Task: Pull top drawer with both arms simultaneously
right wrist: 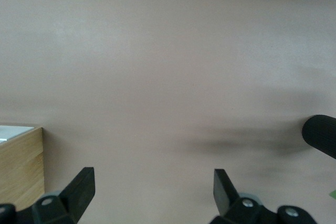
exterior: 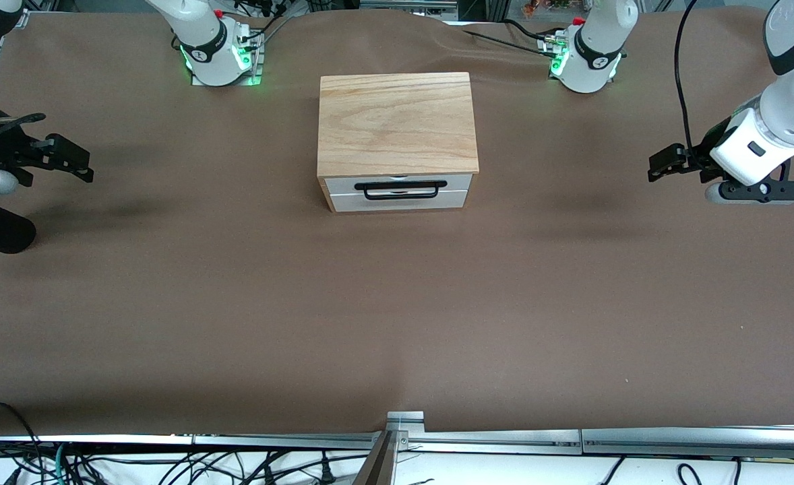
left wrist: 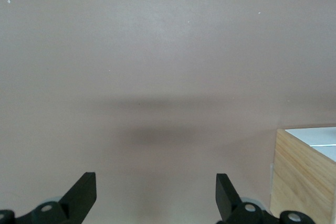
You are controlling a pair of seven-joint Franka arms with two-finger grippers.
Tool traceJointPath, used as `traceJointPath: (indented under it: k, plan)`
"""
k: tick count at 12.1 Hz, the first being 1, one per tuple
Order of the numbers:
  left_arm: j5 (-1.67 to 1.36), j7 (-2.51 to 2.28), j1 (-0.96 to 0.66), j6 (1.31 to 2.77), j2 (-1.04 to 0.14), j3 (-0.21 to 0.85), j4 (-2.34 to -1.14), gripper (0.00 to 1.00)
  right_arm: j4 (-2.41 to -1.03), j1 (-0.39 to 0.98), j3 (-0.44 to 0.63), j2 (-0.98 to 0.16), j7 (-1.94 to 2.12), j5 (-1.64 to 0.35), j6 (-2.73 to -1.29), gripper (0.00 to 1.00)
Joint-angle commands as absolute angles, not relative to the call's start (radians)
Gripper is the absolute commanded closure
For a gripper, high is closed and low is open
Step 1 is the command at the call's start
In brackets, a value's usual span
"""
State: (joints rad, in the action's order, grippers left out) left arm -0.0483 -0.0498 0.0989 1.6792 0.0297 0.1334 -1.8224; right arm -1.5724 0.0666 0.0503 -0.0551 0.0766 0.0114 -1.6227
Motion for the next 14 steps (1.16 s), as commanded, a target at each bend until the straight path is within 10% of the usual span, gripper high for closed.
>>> traceJointPath:
  k: [1, 14]
  plan:
    - [-0.026, -0.014, 0.118, 1.703, 0.075, 0.141, -1.867, 0.00, -1.566, 0.052, 0.038, -0.049, 0.083, 0.020, -1.620, 0.00]
    - [-0.156, -0.011, 0.117, 1.880, 0.021, 0.152, -2.003, 0.00, -1.566, 0.052, 0.038, -0.080, 0.080, 0.018, -1.621, 0.00]
